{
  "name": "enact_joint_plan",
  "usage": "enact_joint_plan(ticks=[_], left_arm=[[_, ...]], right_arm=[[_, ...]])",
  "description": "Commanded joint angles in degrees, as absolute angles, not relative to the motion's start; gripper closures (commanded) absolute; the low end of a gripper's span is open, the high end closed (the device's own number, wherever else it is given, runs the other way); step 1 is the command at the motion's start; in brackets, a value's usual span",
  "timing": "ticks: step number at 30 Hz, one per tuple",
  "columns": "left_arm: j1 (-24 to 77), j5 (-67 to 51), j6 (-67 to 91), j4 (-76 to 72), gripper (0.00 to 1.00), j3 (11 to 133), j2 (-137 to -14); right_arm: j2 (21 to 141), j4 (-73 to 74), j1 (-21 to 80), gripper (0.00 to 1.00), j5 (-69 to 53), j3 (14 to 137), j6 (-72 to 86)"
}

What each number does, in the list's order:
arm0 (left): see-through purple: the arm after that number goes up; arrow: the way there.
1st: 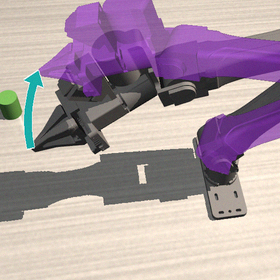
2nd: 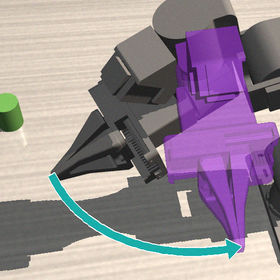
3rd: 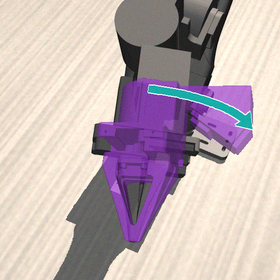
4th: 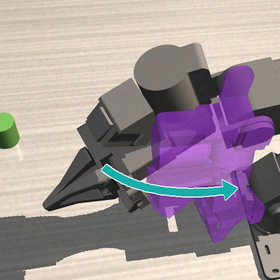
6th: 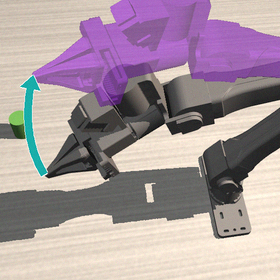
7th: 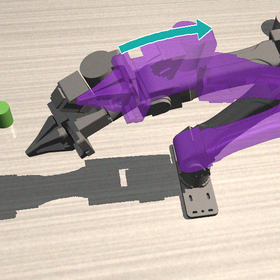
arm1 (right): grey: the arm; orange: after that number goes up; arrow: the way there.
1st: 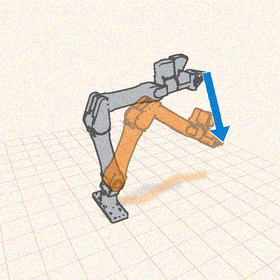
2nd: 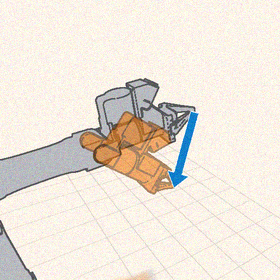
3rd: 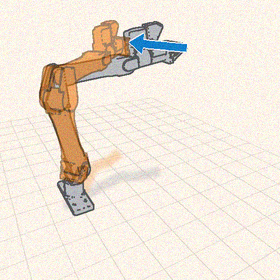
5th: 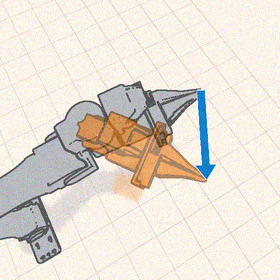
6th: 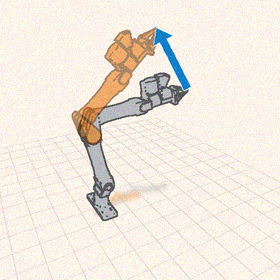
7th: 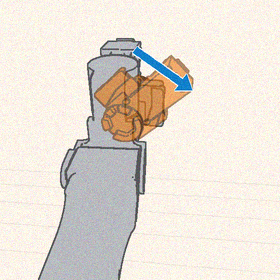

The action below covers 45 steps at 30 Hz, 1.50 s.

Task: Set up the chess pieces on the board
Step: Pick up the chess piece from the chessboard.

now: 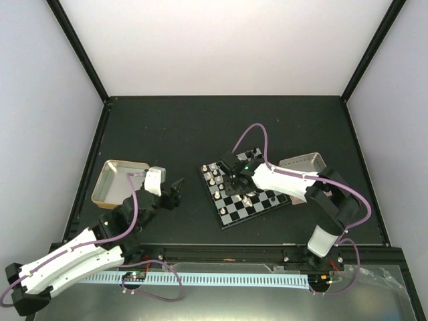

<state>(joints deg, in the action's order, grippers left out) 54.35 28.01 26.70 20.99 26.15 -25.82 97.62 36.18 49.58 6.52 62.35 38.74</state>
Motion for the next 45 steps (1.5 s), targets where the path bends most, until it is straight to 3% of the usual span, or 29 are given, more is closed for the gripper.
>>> enact_joint_plan(ticks=[1, 10, 18, 22, 29, 37, 42, 45], left_arm=[[54.05, 27.75, 26.34, 20.42, 0.28, 28.28, -25.12], [54.05, 27.9, 26.26, 20.57, 0.28, 28.25, -24.65], [53.98, 27.77, 26.35, 20.79, 0.28, 28.3, -24.52], [54.02, 27.77, 26.42, 20.85, 0.28, 28.3, -24.34], [54.05, 27.73, 26.57, 21.09, 0.28, 28.31, -24.12], [53.99, 27.05, 26.73, 20.3, 0.28, 28.28, -25.02], [53.97, 26.26, 27.37, 20.09, 0.28, 28.39, -25.33], [53.96, 25.53, 28.3, 20.17, 0.28, 28.71, -25.81]], right_arm=[[99.23, 37.8, 50.31, 0.63, 9.48, 63.49, 42.21], [102.22, 37.31, 50.44, 0.64, 9.95, 64.34, 42.83], [103.12, 36.78, 50.38, 0.56, 12.04, 64.86, 44.08], [104.1, 36.28, 50.36, 0.57, 13.13, 65.36, 44.99], [103.53, 37.13, 50.37, 0.71, 15.4, 64.64, 45.68], [102.28, 37.17, 50.4, 0.71, 15.52, 63.01, 45.97], [102.29, 35.36, 50.39, 0.9, 14.74, 62.12, 45.81], [100.31, 32.37, 50.42, 0.91, 14.6, 61.28, 43.94]])
